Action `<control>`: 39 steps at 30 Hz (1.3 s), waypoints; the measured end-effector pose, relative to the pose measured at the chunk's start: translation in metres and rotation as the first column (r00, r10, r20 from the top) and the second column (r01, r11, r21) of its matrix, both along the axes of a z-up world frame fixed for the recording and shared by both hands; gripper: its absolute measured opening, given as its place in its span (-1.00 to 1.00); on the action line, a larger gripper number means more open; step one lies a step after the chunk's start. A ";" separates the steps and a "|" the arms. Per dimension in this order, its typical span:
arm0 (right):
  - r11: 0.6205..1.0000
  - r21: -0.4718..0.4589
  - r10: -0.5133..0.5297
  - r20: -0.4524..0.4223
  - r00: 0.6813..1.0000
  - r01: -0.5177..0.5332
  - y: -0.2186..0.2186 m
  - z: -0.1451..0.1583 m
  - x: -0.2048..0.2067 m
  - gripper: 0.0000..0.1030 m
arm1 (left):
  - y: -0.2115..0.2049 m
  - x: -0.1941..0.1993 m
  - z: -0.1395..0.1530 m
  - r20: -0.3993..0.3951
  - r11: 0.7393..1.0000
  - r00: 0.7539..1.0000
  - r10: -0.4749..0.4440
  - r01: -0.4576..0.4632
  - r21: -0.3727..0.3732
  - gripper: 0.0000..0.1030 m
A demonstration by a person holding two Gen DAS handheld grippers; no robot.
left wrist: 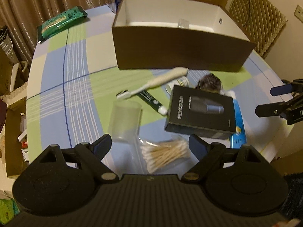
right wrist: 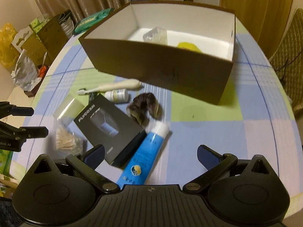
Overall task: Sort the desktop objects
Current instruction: 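Withdraw both tools from the box back toward the remaining items, then grasp the bag of cotton swabs with the left tool while the right tool grasps the blue tube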
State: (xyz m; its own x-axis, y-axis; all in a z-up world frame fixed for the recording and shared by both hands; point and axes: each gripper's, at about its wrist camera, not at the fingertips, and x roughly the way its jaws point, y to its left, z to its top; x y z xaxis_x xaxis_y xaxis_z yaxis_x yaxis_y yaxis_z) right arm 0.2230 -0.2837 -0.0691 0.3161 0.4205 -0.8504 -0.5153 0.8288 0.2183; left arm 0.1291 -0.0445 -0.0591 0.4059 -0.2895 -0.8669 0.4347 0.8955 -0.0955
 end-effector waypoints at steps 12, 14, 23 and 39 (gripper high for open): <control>0.998 -0.051 -0.040 -0.086 0.996 0.036 -0.017 -0.028 -0.001 0.96 | -0.018 -0.015 -0.019 0.016 0.989 0.989 -0.144 0.143 0.041 0.61; 0.998 -0.052 -0.048 -0.094 0.994 0.043 -0.019 -0.030 0.000 0.96 | -0.021 -0.016 -0.025 0.018 0.980 0.981 -0.194 0.193 0.056 0.61; 0.995 -0.059 -0.087 -0.117 0.989 0.081 -0.028 -0.037 0.001 0.96 | -0.041 -0.021 -0.046 0.054 0.895 0.900 -0.433 0.421 0.147 0.56; 0.991 -0.077 -0.121 -0.146 0.982 0.111 -0.034 -0.047 0.001 0.96 | -0.049 -0.019 -0.067 -0.026 0.877 0.894 -0.446 0.443 0.186 -0.41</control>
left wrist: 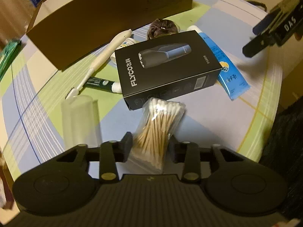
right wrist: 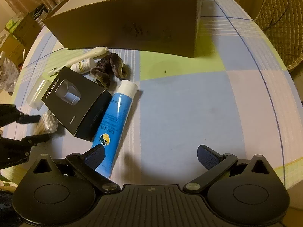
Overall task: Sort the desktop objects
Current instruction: 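Grasp the bag of cotton swabs with the left tool while the right tool grasps the blue tube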
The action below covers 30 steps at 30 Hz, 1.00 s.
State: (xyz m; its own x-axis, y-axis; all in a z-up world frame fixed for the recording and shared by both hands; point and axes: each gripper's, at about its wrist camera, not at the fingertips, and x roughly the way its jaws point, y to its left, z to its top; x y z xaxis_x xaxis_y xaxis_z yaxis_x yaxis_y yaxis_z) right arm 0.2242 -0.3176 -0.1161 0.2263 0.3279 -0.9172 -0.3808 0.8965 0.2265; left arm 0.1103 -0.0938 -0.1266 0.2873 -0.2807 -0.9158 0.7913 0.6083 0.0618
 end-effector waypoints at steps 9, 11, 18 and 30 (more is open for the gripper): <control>0.998 0.037 0.045 0.050 0.998 -0.047 0.023 -0.009 0.002 0.61 | 0.013 0.006 0.005 -0.099 0.974 0.971 0.216 -0.221 -0.042 -0.47; 0.998 0.035 0.045 0.064 0.997 -0.048 0.029 -0.014 0.003 0.38 | 0.015 0.010 0.006 -0.120 0.964 0.960 0.252 -0.259 -0.054 -0.47; 0.996 0.079 0.036 0.124 0.992 -0.046 0.040 -0.017 0.007 0.11 | 0.017 0.018 0.006 -0.158 0.944 0.937 0.310 -0.324 -0.065 -0.46; 0.991 -0.012 0.133 0.162 0.978 -0.133 0.048 -0.020 0.007 -0.61 | 0.008 0.028 0.002 -0.179 0.934 0.923 0.340 -0.353 -0.050 -0.39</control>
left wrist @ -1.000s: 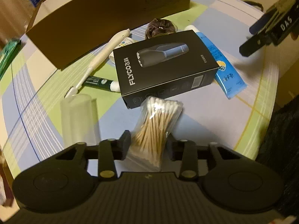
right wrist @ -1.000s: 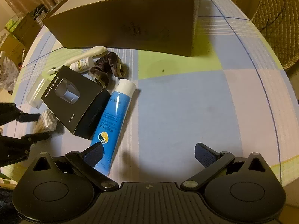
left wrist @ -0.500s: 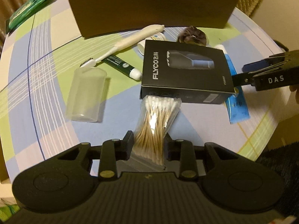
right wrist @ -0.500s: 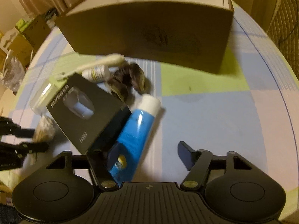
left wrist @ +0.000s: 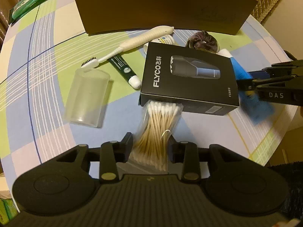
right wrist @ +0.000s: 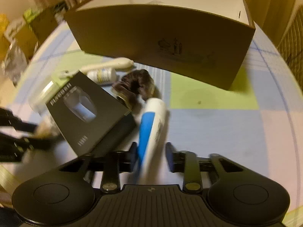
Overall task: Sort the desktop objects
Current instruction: 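Grasp the bag of cotton swabs with the left tool while the right tool grasps the blue tube, then carry the swab bag and blue tube into the cardboard box with both tools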
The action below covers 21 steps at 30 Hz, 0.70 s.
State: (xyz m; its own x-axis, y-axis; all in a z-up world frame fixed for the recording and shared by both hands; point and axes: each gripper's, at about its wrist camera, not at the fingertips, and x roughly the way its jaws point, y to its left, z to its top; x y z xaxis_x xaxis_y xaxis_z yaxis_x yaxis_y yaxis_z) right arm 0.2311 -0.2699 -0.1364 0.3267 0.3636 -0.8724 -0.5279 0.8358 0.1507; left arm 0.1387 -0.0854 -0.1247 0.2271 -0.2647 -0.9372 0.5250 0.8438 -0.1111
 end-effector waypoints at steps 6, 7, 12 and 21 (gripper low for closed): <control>1.000 0.010 0.005 -0.024 1.000 -0.004 -0.022 0.001 0.011 -0.57 | -0.002 0.005 0.000 -0.002 1.000 1.000 0.005 -0.005 -0.004 -0.33; 1.000 0.012 0.006 -0.022 1.000 -0.006 -0.023 0.001 0.012 -0.48 | -0.003 0.005 -0.001 -0.002 1.000 1.000 0.004 -0.004 -0.003 -0.32; 1.000 0.000 0.000 0.024 1.000 0.000 -0.016 -0.001 0.015 -0.16 | -0.008 0.006 -0.005 0.010 1.000 1.000 -0.014 0.014 0.007 -0.29; 0.995 -0.065 0.085 0.076 0.993 -0.081 -0.009 -0.001 0.011 -0.43 | -0.010 0.002 -0.004 0.035 1.000 0.999 -0.030 0.030 0.004 -0.58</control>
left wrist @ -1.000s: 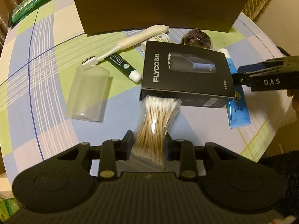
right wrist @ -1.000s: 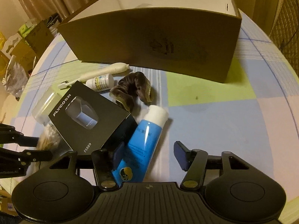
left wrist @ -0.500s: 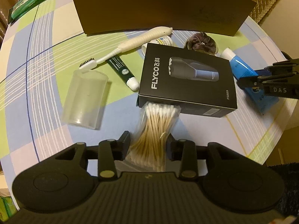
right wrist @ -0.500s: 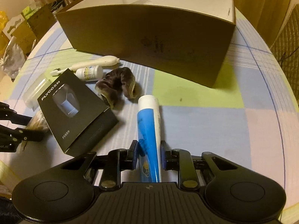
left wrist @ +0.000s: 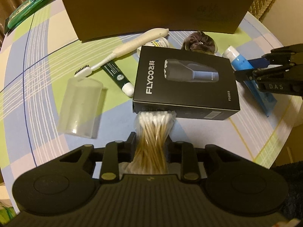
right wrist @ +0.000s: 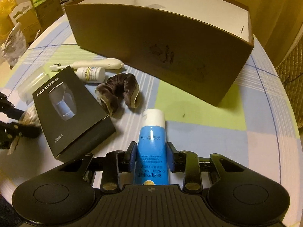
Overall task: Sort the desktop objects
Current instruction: 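Carry the swab bag and blue tube into the cardboard box with both tools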
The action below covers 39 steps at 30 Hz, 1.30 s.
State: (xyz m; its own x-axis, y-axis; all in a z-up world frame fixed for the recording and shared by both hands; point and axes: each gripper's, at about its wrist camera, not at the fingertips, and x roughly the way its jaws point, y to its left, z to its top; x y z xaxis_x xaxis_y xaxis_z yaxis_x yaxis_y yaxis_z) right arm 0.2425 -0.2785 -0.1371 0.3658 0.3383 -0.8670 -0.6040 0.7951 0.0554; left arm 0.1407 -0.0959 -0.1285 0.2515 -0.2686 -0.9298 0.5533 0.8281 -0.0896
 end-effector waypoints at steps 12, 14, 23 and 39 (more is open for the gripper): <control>0.997 0.074 -0.026 -0.108 0.994 0.034 -0.021 0.018 -0.003 -0.46 | 0.028 0.000 0.025 0.020 0.995 0.997 0.078 -0.076 -0.062 -0.65; 0.996 0.084 -0.028 -0.106 0.994 0.037 -0.022 0.026 0.000 -0.45 | 0.030 0.003 0.033 0.038 0.994 0.996 0.085 -0.082 -0.072 -0.65; 0.988 0.152 -0.014 -0.035 0.999 0.019 -0.016 0.066 0.018 -0.45 | 0.029 0.023 0.066 0.114 0.986 0.986 0.121 -0.106 -0.132 -0.65; 0.969 0.243 0.033 0.073 0.997 -0.049 0.009 0.115 0.067 -0.45 | -0.005 0.089 0.122 0.261 0.968 0.958 0.118 -0.052 -0.245 -0.65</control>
